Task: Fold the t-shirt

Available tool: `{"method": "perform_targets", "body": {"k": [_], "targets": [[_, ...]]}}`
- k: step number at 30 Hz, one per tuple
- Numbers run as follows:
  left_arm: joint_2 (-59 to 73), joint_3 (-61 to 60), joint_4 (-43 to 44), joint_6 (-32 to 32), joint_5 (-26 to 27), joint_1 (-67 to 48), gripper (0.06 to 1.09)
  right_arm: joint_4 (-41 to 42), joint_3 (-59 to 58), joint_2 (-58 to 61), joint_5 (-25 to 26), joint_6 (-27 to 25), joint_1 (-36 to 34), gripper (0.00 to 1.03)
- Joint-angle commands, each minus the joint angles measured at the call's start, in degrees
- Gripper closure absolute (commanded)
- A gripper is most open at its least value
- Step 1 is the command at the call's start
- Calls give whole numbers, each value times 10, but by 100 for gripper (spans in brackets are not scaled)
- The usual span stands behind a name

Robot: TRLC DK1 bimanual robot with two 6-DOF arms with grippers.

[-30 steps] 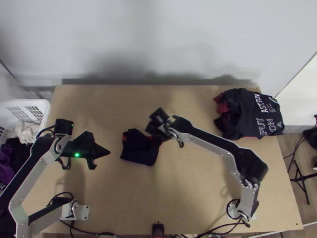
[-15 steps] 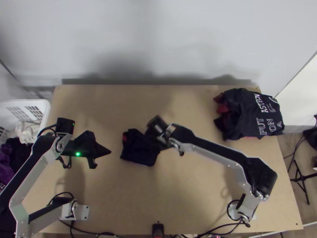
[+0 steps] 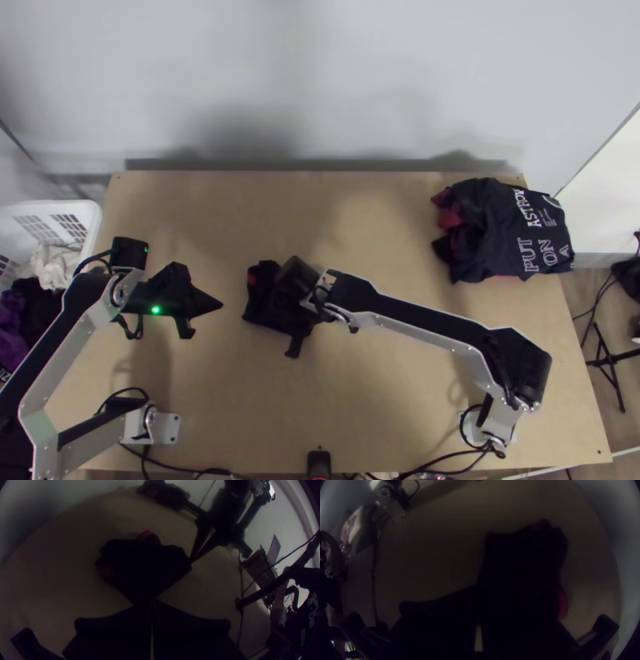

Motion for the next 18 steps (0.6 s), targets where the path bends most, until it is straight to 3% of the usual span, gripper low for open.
{"method": "perform_targets", "body": {"k": [1,7,9,13,17,18], "targets": [[0,0,0,2,0,2,105,-6,7,-13,-6,0,14,100],[1,4,0,0,0,2,104,-13,7,-18,-6,0,0,99],[3,4,1,-3,0,2,103,-13,4,-18,-6,1,-7,73],[4,5,1,-5,0,0,101,-15,1,-15,-6,2,-14,46],[4,4,-2,-5,0,-1,101,-34,1,-17,-5,2,-14,6],[4,4,-4,-5,0,0,101,-45,2,-19,-5,2,-16,4]]}}
